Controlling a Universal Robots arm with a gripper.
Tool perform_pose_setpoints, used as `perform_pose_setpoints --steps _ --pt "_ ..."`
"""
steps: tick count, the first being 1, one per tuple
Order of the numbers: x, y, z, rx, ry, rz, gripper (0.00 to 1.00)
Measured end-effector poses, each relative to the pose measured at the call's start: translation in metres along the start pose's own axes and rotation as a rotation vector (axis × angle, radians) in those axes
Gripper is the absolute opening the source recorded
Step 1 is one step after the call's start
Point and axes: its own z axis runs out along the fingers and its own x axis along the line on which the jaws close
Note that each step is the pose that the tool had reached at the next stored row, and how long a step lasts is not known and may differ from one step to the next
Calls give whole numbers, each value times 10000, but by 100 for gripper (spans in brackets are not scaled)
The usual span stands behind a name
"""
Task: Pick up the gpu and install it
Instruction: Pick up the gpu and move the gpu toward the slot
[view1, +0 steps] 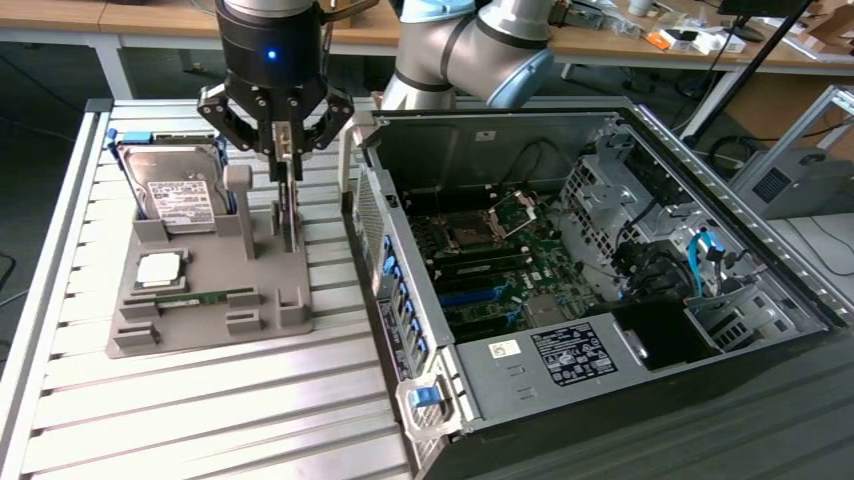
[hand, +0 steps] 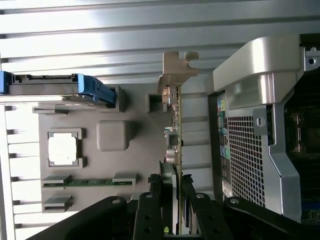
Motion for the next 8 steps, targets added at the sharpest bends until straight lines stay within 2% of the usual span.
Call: perform_pose_setpoints --steps 8 --pt "-2 4 -81 -1 0 0 27"
